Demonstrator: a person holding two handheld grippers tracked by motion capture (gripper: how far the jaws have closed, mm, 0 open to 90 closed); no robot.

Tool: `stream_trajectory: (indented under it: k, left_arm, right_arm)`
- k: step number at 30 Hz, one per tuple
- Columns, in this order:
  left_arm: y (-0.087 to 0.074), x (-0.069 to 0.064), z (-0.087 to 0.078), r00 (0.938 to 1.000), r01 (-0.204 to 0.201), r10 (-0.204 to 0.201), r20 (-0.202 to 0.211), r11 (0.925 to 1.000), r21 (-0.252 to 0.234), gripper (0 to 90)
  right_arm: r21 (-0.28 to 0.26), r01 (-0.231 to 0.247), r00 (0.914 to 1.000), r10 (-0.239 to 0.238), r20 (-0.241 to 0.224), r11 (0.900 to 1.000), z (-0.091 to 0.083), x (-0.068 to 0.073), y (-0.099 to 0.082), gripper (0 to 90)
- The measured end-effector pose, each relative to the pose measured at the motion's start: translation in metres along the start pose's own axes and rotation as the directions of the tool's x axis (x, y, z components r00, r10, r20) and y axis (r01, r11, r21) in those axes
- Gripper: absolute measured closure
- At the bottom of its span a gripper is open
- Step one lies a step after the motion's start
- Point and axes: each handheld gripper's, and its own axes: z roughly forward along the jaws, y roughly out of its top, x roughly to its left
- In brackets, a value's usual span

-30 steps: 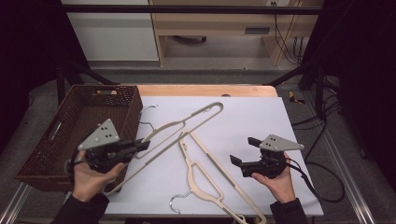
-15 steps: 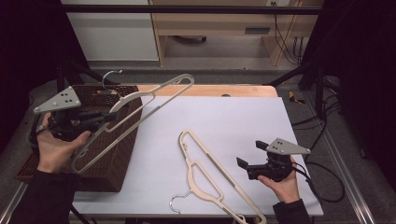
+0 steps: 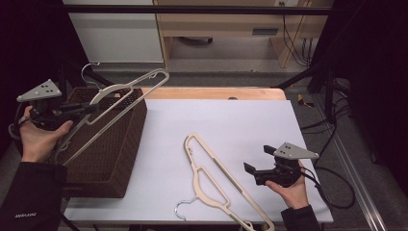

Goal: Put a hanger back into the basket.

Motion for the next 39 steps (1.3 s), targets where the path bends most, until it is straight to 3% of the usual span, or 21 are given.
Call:
stream_trajectory:
  k: [12, 21, 26, 29, 33, 36, 39]
  left_arm:
    - [-0.042, 0.042, -0.007, 0.9963, 0.069, -0.066, -0.054, 0.9969, 0.038, 86.8]
    - [-0.062, 0.058, -0.018, 0.9929, 0.097, -0.092, -0.075, 0.9931, 0.066, 86.8]
    - [-0.074, 0.06, -0.016, 0.9924, 0.09, -0.078, -0.094, 0.9874, 0.13, 86.8]
    - [-0.08, 0.059, -0.009, 0.9912, 0.108, -0.097, -0.09, 0.986, 0.127, 86.8]
    - [-0.091, 0.057, 0.006, 0.9884, 0.135, -0.121, -0.092, 0.9778, 0.161, 86.8]
    - [-0.101, 0.056, 0.019, 0.9852, 0.156, -0.138, -0.102, 0.9675, 0.199, 86.5]
    - [-0.108, 0.055, 0.026, 0.9817, 0.174, -0.152, -0.115, 0.9622, 0.21, 86.3]
  right_arm:
    - [0.01, 0.008, 1.0, -0.008, 0.001, 0.9999, 0.002, -0.001, -0.001, 6.7]
    - [0.014, 0.004, 1.0, -0.004, 0.006, 0.9999, 0.003, -0.001, -0.001, 6.7]
    - [0.019, 0.006, 1.0, -0.006, 0.003, 0.9998, 0.003, -0.001, -0.001, 6.6]
    - [0.023, 0.005, 1.0, -0.005, 0.004, 0.9997, 0.005, 0.0, -0.001, 6.6]
    - [0.025, 0.007, 1.0, -0.007, 0.0, 0.9997, 0.005, 0.0, -0.002, 6.6]
    - [0.023, 0.008, 1.0, -0.008, 0.004, 0.9997, 0.005, 0.0, -0.002, 6.6]
    - [0.026, 0.012, 0.9999, -0.012, 0.0, 0.9996, 0.005, 0.0, -0.002, 6.6]
